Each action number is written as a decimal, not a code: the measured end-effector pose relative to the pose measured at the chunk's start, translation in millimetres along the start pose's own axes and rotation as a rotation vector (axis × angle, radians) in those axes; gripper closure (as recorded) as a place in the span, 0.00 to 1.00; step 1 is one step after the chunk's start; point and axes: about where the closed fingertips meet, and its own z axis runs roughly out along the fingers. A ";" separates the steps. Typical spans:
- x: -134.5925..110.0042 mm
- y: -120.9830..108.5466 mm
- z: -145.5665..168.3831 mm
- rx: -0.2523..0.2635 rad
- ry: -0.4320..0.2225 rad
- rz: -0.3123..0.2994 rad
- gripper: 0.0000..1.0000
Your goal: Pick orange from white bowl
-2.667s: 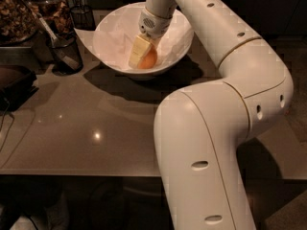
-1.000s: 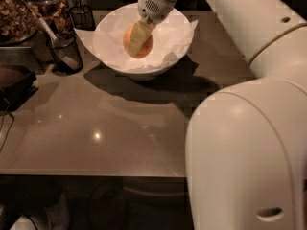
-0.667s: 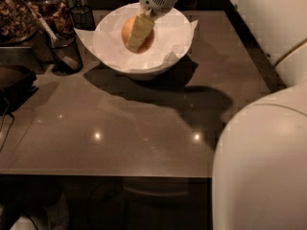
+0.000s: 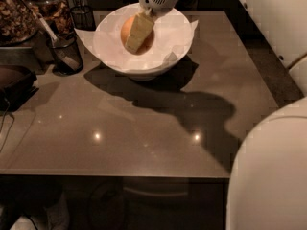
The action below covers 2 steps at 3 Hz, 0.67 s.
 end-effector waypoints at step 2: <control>20.4 93.2 -59.3 0.040 0.008 0.081 1.00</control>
Offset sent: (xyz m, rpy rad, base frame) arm -0.1268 -0.0307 0.0385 0.0135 0.0053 -0.1377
